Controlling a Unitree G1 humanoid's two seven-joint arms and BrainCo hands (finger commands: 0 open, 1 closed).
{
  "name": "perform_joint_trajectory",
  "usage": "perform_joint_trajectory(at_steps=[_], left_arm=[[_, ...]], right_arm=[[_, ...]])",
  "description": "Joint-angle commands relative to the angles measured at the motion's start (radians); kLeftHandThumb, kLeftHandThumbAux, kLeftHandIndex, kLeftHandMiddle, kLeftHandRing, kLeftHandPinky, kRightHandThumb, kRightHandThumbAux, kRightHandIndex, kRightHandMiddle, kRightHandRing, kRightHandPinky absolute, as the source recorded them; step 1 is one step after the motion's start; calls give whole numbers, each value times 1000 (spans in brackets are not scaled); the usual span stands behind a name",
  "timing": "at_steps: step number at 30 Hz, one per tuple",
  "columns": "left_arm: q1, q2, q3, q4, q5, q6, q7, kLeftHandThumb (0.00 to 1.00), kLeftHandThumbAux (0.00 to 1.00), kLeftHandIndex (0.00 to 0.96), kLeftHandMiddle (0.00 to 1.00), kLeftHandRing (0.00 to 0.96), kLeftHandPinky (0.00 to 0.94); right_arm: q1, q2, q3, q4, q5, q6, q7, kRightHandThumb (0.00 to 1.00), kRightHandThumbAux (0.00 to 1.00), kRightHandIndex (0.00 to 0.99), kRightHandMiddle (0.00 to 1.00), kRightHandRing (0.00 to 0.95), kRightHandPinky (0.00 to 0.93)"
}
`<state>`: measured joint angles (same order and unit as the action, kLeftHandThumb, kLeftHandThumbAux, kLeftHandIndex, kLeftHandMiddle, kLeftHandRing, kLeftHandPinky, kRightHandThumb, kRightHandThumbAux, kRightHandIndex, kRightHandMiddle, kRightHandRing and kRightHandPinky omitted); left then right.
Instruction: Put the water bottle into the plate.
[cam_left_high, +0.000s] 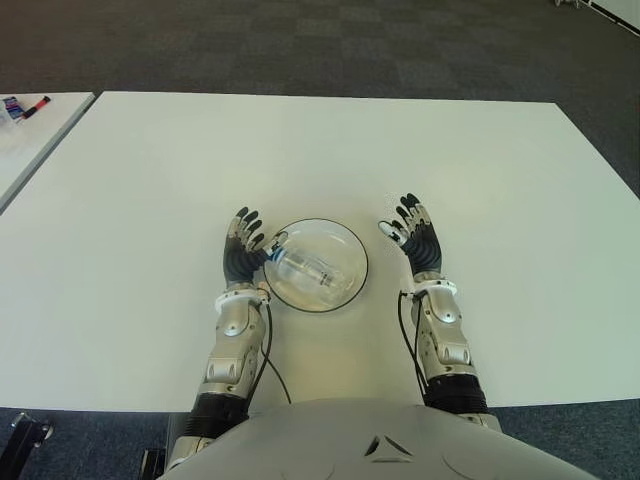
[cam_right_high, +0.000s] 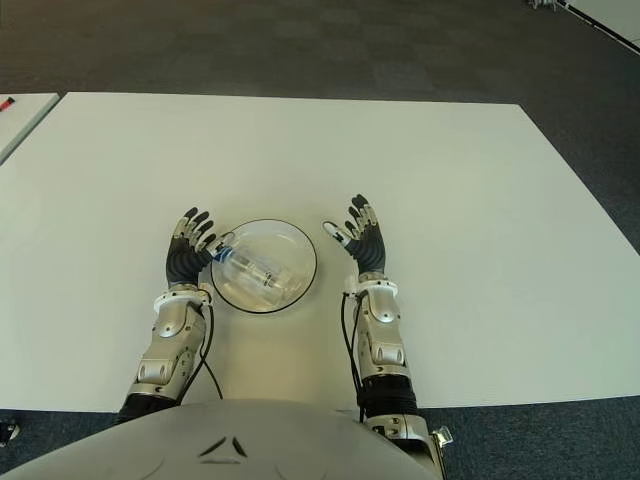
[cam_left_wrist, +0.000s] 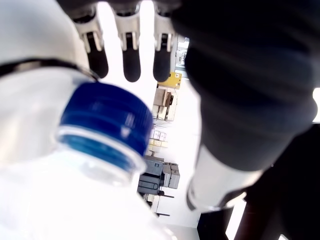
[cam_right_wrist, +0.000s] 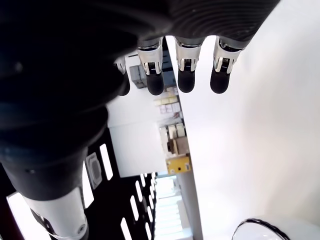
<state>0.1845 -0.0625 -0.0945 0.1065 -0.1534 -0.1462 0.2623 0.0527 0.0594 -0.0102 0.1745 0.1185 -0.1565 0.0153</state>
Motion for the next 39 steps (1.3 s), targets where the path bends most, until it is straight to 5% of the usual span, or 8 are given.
perform_joint_trajectory(at_steps=[1,18,39], left_arm=[[-8,-64,6,5,-3,6,-11,0,943,131,170,160,185],[-4,-72,22,-1,-40,30,-26,0,956,130,175,164,188],[-7,-116,68,-168,-197,360,116,0,958,117,151,149,187]], right_arm=[[28,30,11,-14,7,36,-5,61,782,43,39,29,77],[83,43,29,-121,57,233,-23,15,819,21,33,27,73],[76,28,52,-217,50,459,-71,3,817,0,8,0,45]])
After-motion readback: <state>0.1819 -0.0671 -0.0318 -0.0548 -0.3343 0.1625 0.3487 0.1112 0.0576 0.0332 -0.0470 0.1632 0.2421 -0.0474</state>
